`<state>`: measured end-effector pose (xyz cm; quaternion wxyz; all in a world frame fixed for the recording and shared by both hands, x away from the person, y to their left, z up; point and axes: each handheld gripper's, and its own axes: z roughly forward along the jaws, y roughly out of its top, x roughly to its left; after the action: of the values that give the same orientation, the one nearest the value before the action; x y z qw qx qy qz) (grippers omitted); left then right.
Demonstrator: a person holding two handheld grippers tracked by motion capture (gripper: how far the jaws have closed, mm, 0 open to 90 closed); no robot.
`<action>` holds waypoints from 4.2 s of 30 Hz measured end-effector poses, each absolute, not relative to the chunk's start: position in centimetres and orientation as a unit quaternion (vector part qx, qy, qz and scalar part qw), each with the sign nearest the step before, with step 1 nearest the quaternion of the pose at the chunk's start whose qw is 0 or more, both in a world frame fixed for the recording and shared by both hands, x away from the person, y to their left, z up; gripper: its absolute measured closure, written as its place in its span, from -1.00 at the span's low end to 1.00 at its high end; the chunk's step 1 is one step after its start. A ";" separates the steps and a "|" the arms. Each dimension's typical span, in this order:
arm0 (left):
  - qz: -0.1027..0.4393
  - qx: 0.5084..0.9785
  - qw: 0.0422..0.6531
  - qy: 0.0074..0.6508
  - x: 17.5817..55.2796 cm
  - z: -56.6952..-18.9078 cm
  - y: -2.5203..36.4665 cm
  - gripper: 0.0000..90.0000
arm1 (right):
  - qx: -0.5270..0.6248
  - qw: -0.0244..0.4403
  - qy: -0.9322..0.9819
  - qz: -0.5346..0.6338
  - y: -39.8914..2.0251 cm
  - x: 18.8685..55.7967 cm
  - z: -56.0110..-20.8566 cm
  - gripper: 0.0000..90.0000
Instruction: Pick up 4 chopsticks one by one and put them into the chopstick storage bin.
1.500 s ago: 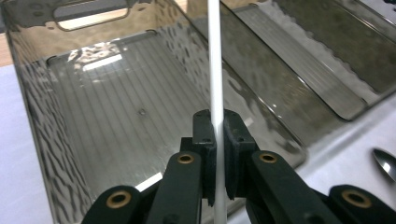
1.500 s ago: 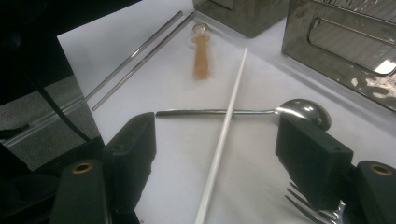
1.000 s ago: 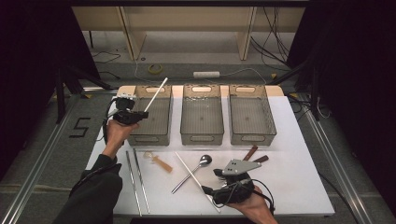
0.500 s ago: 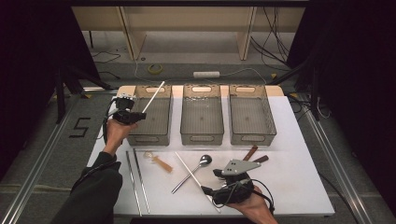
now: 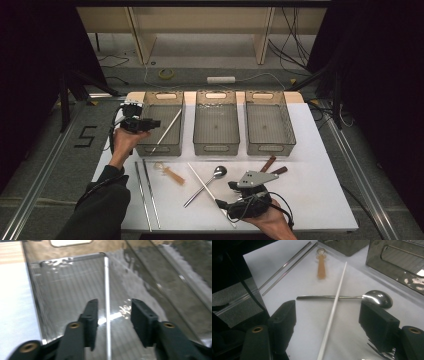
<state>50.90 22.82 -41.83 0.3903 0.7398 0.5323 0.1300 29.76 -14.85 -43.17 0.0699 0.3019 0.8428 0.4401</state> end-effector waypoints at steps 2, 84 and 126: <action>0.125 0.743 0.391 0.528 50.2 -41.9 22.7 0.01 | 0.304 0.072 0.844 0.437 -14.8 29.8 -43.3 -0.31; 0.114 0.777 0.486 0.384 34.5 -42.4 18.2 -0.52 | 0.360 0.069 0.871 0.327 -11.6 30.6 -48.3 0.87; 0.101 0.869 0.414 0.252 33.0 -43.0 13.6 -0.58 | 0.241 0.047 0.905 0.347 -12.7 30.7 -43.9 0.88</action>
<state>32.98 13.64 -43.00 0.4144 0.8686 0.2520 0.1015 30.75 -12.70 -43.95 0.0468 0.2411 0.9052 0.3467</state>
